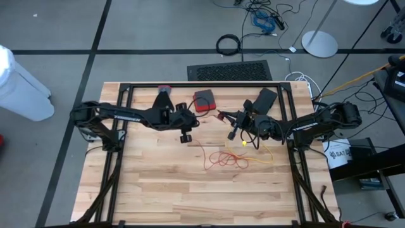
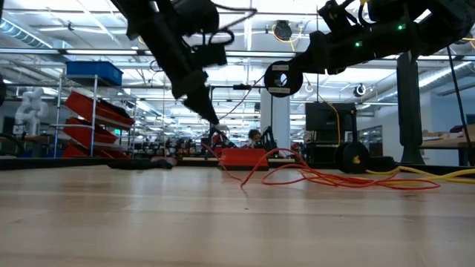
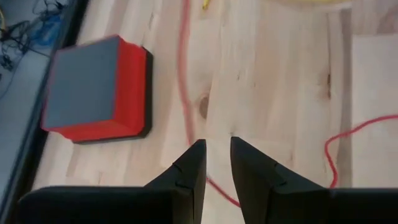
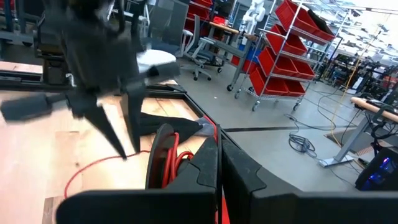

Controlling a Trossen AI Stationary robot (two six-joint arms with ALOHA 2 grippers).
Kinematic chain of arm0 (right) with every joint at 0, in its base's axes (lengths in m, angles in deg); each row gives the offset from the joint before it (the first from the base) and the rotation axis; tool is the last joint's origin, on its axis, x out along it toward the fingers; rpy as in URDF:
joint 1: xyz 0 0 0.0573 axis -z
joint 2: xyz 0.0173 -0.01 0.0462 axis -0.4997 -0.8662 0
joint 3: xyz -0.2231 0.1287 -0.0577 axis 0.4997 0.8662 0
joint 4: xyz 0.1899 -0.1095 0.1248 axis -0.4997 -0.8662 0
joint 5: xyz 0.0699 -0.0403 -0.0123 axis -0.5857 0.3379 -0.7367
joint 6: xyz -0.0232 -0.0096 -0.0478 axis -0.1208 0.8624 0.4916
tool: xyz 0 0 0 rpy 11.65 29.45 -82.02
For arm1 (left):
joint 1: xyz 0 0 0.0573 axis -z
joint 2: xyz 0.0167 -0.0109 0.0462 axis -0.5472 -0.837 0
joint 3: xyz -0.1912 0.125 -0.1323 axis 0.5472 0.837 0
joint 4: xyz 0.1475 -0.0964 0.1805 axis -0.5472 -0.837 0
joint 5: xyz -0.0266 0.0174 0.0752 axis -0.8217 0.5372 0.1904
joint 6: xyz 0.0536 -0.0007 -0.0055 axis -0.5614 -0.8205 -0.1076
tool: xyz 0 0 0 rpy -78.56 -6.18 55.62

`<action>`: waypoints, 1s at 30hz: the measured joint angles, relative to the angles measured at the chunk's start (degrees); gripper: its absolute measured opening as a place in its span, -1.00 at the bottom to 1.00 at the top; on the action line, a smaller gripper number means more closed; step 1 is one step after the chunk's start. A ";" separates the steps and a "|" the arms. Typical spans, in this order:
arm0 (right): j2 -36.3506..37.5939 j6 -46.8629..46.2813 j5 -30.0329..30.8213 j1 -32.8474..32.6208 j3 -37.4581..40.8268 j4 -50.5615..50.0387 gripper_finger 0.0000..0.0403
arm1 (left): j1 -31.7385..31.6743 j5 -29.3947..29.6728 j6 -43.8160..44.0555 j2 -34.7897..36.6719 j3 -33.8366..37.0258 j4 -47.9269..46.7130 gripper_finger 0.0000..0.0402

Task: Coil cords
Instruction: Coil the red wire onto the spool

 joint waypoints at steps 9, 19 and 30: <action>0.00 -0.01 0.02 -0.01 0.02 -0.09 -1.00 | 0.46 6.44 -0.09 -2.58 0.00 5.79 -0.60; 0.00 0.21 0.00 0.01 0.02 -0.09 -1.00 | 1.53 10.53 -1.60 -2.56 0.00 7.16 -0.94; 0.00 0.03 0.00 -0.01 0.02 0.35 -1.00 | 1.57 10.52 -1.57 -3.05 0.00 8.47 -0.99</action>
